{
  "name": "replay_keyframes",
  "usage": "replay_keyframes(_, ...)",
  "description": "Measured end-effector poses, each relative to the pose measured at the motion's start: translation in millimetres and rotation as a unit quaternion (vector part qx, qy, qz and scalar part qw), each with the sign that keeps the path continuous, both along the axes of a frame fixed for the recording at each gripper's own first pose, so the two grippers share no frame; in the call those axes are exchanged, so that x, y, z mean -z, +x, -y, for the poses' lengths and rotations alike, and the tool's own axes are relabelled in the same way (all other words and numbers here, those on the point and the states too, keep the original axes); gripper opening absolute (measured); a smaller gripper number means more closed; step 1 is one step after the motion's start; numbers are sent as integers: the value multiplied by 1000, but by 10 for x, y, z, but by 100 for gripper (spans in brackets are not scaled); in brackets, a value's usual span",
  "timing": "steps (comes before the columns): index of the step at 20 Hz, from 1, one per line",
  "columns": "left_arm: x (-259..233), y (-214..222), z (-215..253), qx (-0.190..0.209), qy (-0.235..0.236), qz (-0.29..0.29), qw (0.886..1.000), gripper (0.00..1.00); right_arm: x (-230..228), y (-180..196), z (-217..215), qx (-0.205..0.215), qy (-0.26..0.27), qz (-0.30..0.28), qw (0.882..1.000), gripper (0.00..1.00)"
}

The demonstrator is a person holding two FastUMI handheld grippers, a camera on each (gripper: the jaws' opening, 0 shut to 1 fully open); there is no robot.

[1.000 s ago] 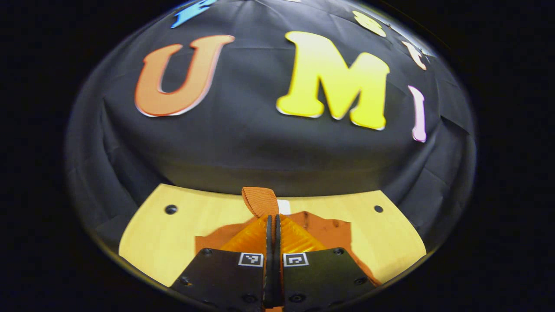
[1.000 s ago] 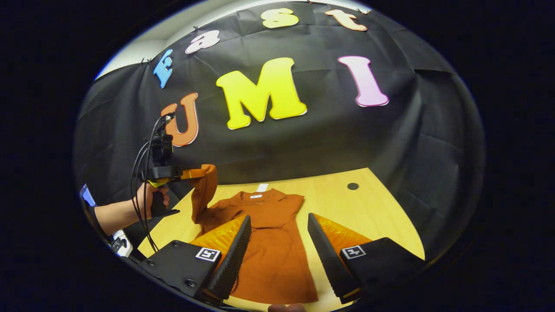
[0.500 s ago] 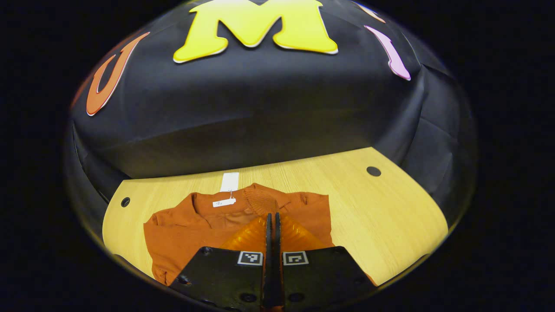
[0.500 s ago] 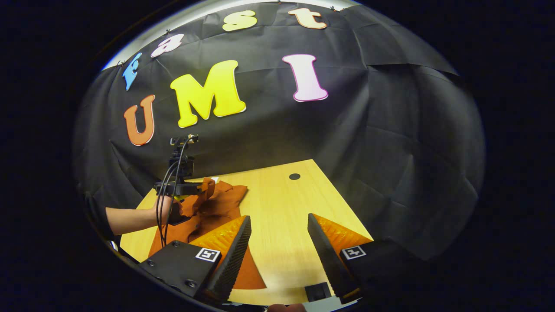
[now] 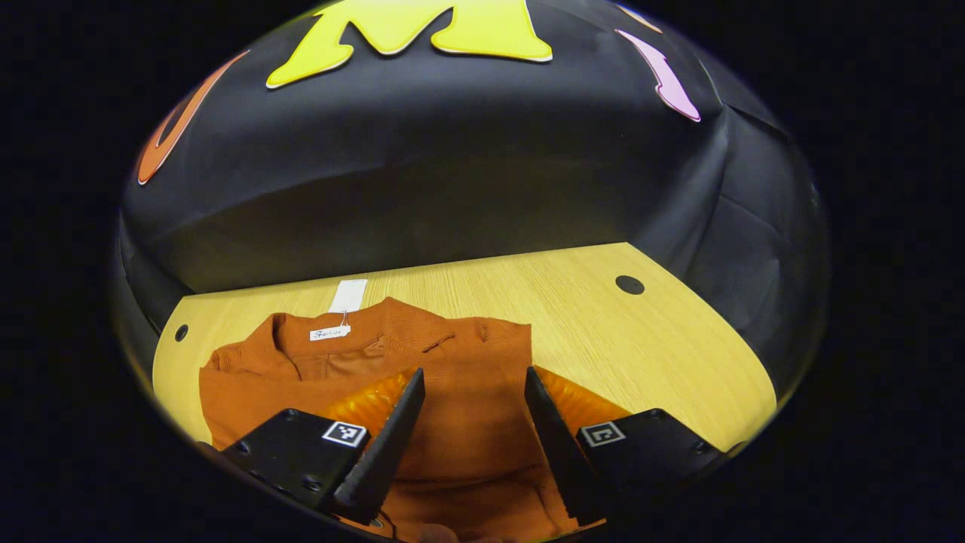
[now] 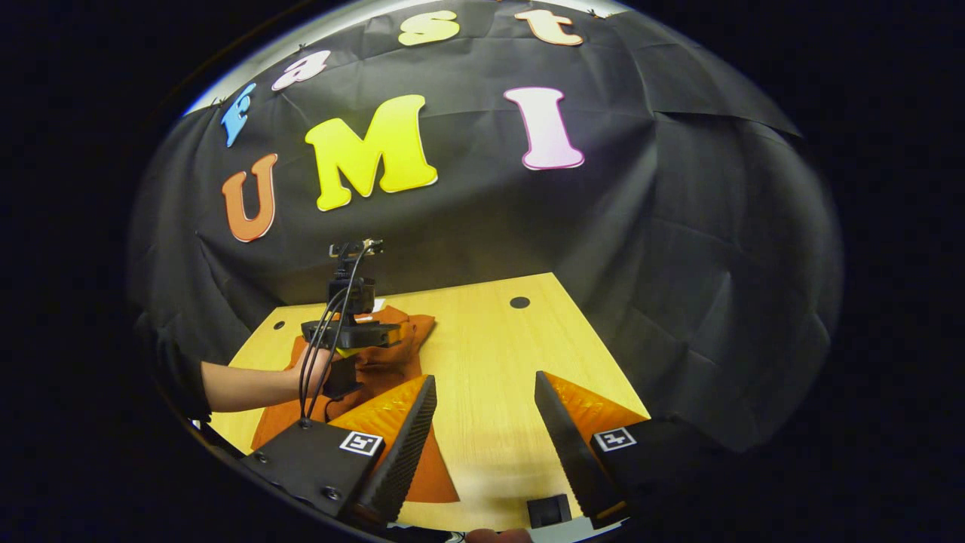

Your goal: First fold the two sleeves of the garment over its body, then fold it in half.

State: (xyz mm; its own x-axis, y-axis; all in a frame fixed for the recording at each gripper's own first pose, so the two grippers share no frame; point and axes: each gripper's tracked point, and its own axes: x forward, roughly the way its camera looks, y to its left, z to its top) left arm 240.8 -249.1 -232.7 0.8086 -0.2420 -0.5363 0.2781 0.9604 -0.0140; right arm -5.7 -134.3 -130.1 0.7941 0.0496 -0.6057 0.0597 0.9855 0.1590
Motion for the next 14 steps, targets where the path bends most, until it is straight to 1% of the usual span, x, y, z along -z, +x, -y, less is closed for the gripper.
replay_keyframes(1, -121, -12, -24, -6, -11, 15, 1000, 90, -4, 36, -59, -5, 0, 3, 1000, 81)
replay_keyframes(2, -254, -54, -61, -7, -22, 28, 999, 90, -5, 92, -115, -10, -3, 8, 1000, 81)
replay_keyframes(3, -411, -99, -147, -12, -22, 45, 999, 92, -4, 162, -190, -15, -6, 13, 1000, 86)
replay_keyframes(6, -966, -320, -523, -35, -32, 100, 994, 93, -28, 315, -498, -40, 0, 25, 999, 86)
replay_keyframes(8, -1293, -600, -862, -58, -48, 126, 989, 93, -24, 381, -739, -62, 1, 34, 998, 87)
replay_keyframes(9, -1422, -742, -1073, -73, -51, 140, 986, 96, -18, 411, -878, -72, 3, 38, 997, 89)
replay_keyframes(10, -1510, -874, -1273, -88, -54, 151, 983, 98, -12, 424, -1008, -82, 5, 39, 996, 88)
replay_keyframes(13, -1658, -1362, -1893, -125, -51, 161, 978, 98, 48, 396, -1373, -110, 13, 39, 993, 89)
replay_keyframes(14, -1618, -1501, -2138, -137, -48, 159, 976, 98, 67, 372, -1471, -120, 15, 39, 992, 90)
